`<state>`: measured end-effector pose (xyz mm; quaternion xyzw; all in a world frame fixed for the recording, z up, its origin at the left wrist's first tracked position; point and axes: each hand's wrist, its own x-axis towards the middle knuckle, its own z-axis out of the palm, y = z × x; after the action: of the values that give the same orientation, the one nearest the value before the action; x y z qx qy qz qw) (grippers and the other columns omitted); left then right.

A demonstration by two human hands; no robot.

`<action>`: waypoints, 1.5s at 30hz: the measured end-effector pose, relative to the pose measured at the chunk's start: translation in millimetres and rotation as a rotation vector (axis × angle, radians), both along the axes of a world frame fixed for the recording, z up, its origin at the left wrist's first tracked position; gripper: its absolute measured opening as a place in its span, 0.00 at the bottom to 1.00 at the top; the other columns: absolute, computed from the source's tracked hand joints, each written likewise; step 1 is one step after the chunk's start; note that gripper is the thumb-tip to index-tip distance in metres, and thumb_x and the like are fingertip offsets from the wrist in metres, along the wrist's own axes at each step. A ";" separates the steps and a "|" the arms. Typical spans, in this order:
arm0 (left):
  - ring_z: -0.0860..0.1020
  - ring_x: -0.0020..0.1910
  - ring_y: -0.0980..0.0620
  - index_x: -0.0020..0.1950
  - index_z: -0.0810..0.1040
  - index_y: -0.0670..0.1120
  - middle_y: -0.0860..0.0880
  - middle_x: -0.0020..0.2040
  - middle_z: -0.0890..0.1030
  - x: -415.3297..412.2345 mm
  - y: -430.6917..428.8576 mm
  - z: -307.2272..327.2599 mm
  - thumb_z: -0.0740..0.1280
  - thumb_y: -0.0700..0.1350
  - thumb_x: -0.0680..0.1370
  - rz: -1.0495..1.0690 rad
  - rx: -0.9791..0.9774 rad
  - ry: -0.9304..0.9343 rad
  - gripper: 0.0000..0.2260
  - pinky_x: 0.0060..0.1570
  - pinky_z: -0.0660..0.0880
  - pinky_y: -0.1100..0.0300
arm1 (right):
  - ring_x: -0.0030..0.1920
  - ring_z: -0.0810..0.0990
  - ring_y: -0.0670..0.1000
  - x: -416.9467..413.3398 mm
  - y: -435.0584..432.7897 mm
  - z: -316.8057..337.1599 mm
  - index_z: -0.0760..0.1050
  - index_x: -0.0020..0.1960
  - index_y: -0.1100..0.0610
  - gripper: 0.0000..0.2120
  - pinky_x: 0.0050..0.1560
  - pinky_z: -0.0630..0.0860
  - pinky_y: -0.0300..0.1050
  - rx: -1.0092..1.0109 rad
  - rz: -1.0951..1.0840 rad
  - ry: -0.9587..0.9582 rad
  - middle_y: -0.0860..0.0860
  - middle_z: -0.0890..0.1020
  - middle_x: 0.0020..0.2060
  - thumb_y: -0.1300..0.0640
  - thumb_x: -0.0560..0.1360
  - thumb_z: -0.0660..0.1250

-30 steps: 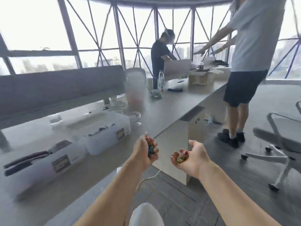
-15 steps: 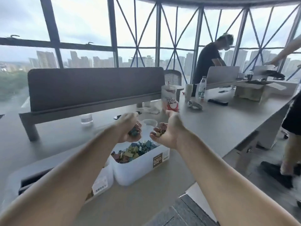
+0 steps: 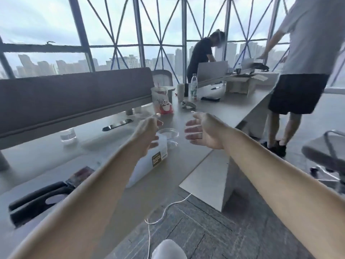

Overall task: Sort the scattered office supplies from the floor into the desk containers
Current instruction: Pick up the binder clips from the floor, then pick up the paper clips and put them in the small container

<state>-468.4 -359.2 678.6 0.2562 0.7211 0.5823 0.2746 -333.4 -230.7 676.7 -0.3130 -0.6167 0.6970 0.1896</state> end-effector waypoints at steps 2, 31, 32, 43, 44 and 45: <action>0.79 0.46 0.46 0.51 0.78 0.44 0.46 0.51 0.80 46.6 11.9 -16.6 0.60 0.51 0.82 -0.076 0.037 0.010 0.13 0.46 0.75 0.55 | 0.47 0.80 0.57 69.0 -3.8 -9.8 0.76 0.53 0.59 0.17 0.47 0.78 0.48 0.031 -0.063 -0.007 0.57 0.80 0.47 0.46 0.82 0.58; 0.79 0.44 0.43 0.46 0.81 0.47 0.46 0.45 0.82 336.8 148.3 -211.5 0.63 0.49 0.74 -0.699 -0.673 0.829 0.09 0.44 0.75 0.55 | 0.52 0.78 0.56 450.3 62.9 -199.7 0.74 0.60 0.54 0.13 0.53 0.76 0.53 0.610 0.128 -1.308 0.54 0.78 0.57 0.49 0.82 0.58; 0.79 0.44 0.43 0.47 0.82 0.47 0.46 0.45 0.82 340.4 148.0 -199.4 0.64 0.48 0.73 -0.719 -0.683 0.835 0.09 0.45 0.75 0.55 | 0.52 0.78 0.56 451.0 63.3 -190.7 0.74 0.60 0.54 0.13 0.53 0.76 0.53 0.601 0.129 -1.299 0.54 0.78 0.58 0.49 0.82 0.57; 0.82 0.46 0.45 0.49 0.83 0.46 0.47 0.44 0.84 412.5 94.3 -223.7 0.65 0.46 0.70 -0.918 -0.657 0.915 0.11 0.42 0.76 0.57 | 0.53 0.78 0.54 500.9 -11.8 -243.3 0.76 0.59 0.52 0.12 0.55 0.76 0.53 0.541 -0.073 -1.173 0.52 0.78 0.56 0.49 0.81 0.58; 0.82 0.46 0.45 0.49 0.83 0.45 0.46 0.44 0.84 420.3 82.7 -242.3 0.65 0.46 0.70 -0.915 -0.650 0.907 0.12 0.43 0.77 0.57 | 0.54 0.77 0.54 508.9 -25.5 -260.6 0.76 0.58 0.52 0.12 0.56 0.76 0.53 0.537 -0.122 -1.158 0.51 0.78 0.56 0.50 0.81 0.59; 0.82 0.45 0.45 0.48 0.83 0.45 0.46 0.43 0.84 428.8 70.1 -259.9 0.65 0.46 0.69 -0.910 -0.639 0.881 0.12 0.44 0.77 0.57 | 0.54 0.77 0.54 517.2 -40.6 -276.9 0.76 0.58 0.52 0.11 0.56 0.76 0.52 0.523 -0.177 -1.136 0.51 0.78 0.56 0.50 0.81 0.59</action>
<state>-39.6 -289.0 418.7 0.6506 0.7221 0.0117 0.2350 183.8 -271.3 399.8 -0.6273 -0.7430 0.2299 -0.0401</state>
